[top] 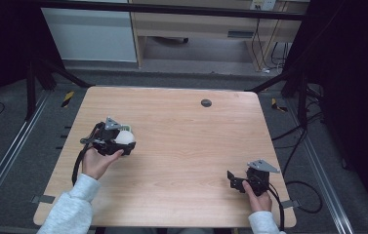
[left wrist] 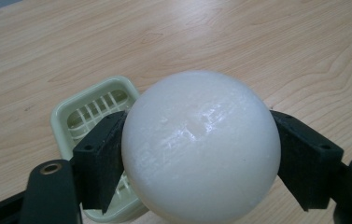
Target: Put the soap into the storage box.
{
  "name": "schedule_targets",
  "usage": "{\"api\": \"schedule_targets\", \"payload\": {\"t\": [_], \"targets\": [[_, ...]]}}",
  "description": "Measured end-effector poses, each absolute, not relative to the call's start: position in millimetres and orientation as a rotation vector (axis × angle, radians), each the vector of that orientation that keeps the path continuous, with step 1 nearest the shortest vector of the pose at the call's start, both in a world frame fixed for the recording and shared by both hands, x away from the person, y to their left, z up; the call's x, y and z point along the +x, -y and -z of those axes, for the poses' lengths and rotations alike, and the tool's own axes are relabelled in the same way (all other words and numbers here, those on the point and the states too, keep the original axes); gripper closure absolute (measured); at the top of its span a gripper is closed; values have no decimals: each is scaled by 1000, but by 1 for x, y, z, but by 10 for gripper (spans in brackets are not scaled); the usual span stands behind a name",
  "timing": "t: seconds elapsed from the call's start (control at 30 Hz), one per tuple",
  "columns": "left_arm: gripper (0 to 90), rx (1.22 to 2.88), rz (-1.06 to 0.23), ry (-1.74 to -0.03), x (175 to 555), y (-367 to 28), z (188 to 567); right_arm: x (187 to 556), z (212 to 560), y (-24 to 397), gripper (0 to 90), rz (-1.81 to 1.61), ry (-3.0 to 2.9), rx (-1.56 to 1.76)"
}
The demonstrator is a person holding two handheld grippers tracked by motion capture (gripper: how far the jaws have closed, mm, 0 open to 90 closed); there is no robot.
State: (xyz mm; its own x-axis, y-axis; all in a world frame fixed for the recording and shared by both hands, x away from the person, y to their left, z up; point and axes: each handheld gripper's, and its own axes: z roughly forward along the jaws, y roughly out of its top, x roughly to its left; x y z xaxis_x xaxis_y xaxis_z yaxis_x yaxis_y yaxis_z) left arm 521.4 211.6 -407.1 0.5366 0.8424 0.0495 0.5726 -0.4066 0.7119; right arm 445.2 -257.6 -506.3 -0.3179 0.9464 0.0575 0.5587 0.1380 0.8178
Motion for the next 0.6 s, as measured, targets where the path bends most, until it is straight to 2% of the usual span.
{"api": "schedule_targets", "payload": {"t": [0.6], "targets": [[239, 2123, -542, -1208, 538, -223, 417, 445, 506, 258, 39, -1062, -1939, 1442]]}}
